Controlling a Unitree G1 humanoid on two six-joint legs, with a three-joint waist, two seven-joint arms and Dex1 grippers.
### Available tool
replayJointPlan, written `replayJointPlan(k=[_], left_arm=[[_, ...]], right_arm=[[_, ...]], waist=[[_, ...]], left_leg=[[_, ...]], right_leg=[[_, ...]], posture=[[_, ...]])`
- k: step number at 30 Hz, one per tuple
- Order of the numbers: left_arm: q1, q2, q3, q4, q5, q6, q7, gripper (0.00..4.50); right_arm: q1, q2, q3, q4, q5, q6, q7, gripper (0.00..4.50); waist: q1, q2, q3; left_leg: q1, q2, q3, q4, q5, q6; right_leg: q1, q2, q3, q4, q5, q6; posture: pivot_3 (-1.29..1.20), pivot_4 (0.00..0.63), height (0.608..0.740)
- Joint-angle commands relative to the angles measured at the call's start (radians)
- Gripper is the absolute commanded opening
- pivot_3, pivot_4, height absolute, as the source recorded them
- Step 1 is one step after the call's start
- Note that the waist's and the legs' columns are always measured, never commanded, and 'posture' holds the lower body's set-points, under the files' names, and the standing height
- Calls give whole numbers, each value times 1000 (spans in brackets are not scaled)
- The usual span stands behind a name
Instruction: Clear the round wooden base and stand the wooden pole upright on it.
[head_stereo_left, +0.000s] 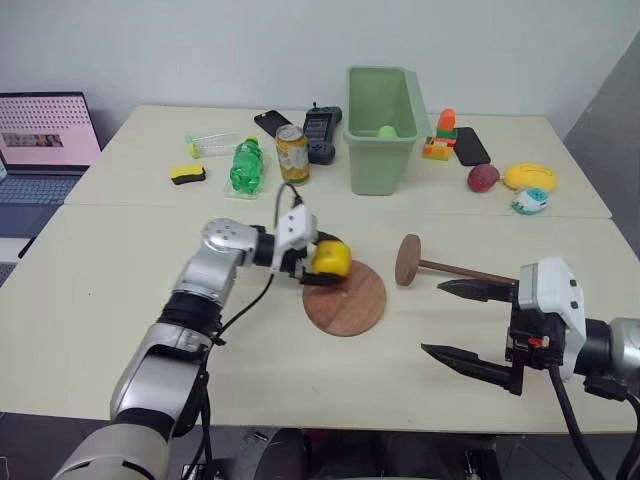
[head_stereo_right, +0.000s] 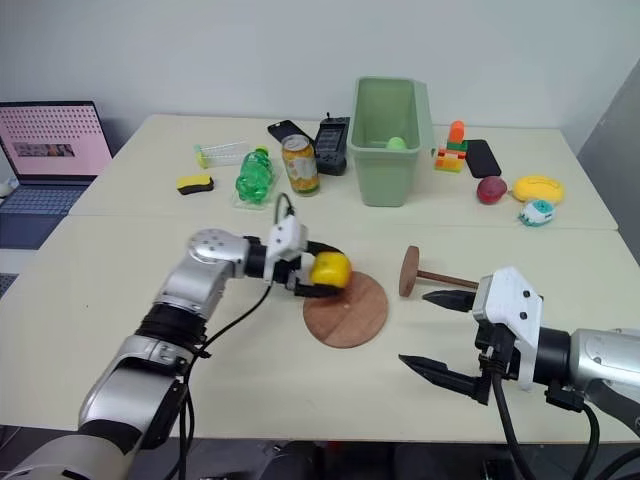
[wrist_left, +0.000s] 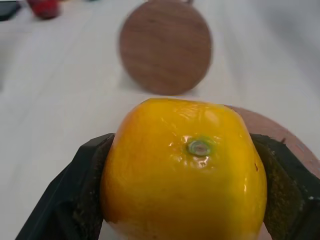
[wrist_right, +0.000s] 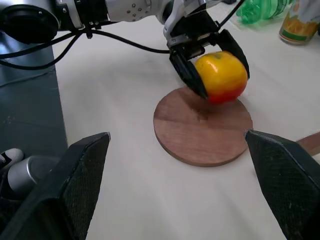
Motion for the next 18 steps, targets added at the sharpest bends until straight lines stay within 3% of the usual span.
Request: replayJointPlan(k=[1,5,9,13,18], left_arm=[[11,72,133,-5,-15,13,155,3493],[69,189,288,100,4,1,382,3492],[148,268,436,202,-32,39,573,3492],[206,264,464,183,-31,59,629,3492],[235,246,470,151,-52,86,665,3492]], right_arm=[[-79,-13,53,28,-2,-24,38,4500],[-248,14,206,97,-64,-37,87,4500],[-536,163,431,245,-171,-22,87,4500],[-674,265,514,345,-223,3,83,4500],[-719,292,564,394,-297,-18,141,4500]], waist=[[1,0,0],[-1,0,0],[-12,-1,0],[1,-1,0],[26,-3,-1]], left_leg=[[0,0,-1,1,0,0],[0,0,-2,2,0,0],[0,2,-1,3,-1,1],[-5,0,-1,3,0,0],[-15,-2,-5,8,2,-4]], right_leg=[[0,0,0,0,0,0],[0,-1,0,1,0,0],[-5,-2,0,5,0,0],[-10,-4,0,9,0,0],[-16,-7,-1,9,0,0]], posture=[[0,150,740],[0,150,740],[0,150,740],[0,150,740],[0,150,740]])
